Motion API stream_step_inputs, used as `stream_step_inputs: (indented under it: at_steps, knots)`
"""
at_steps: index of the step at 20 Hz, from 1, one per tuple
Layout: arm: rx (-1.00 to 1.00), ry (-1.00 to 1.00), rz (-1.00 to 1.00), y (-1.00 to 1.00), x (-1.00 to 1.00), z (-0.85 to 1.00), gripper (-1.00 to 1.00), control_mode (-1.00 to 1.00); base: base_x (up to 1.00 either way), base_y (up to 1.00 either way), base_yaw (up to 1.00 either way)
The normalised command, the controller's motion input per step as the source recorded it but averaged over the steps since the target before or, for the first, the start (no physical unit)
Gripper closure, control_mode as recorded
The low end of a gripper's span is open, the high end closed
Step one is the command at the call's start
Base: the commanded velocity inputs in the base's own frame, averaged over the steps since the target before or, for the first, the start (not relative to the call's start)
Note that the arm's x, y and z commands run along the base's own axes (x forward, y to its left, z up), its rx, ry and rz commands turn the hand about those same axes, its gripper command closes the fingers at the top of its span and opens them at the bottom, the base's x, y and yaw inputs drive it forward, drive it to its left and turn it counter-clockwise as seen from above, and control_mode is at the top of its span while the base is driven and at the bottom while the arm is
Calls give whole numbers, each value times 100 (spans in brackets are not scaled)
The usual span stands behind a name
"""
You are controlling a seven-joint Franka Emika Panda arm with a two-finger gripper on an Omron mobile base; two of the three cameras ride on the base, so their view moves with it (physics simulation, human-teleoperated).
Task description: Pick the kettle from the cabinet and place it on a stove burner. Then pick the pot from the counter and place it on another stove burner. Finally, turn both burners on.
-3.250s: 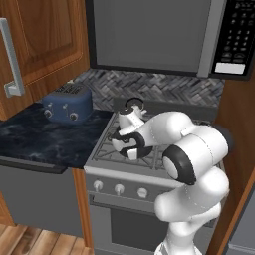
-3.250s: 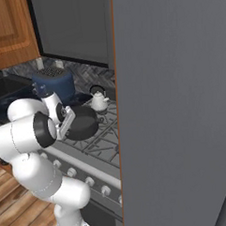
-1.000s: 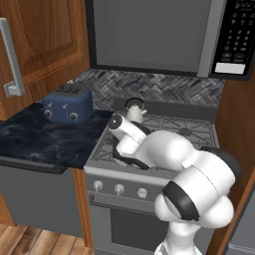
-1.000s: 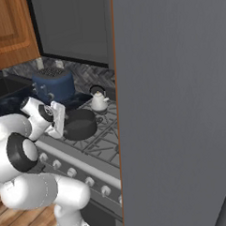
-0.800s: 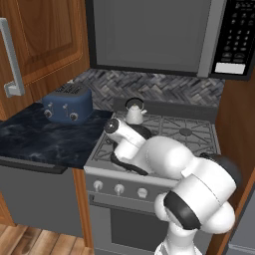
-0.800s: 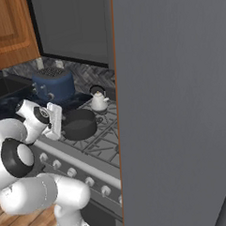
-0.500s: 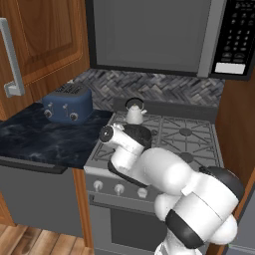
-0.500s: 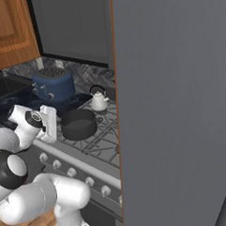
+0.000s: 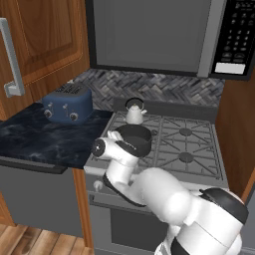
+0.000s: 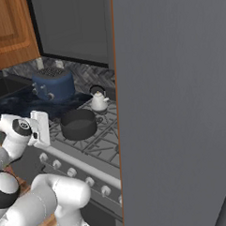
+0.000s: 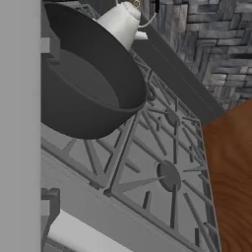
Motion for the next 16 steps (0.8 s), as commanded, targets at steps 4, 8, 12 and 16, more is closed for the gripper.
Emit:
stream_step_inputs:
  at_steps: [4,8,12,16]
  knots:
    - [-5,-2,0,18,-28,0,-100,-100,0,0,0]
    - [-3,-1,0,18,-27,0,-100,-100,0,0,0]
    - [-1,0,0,16,-27,-2,-100,-100,0,0,0]
    - [0,1,0,10,-18,-13,-100,-100,0,0,0]
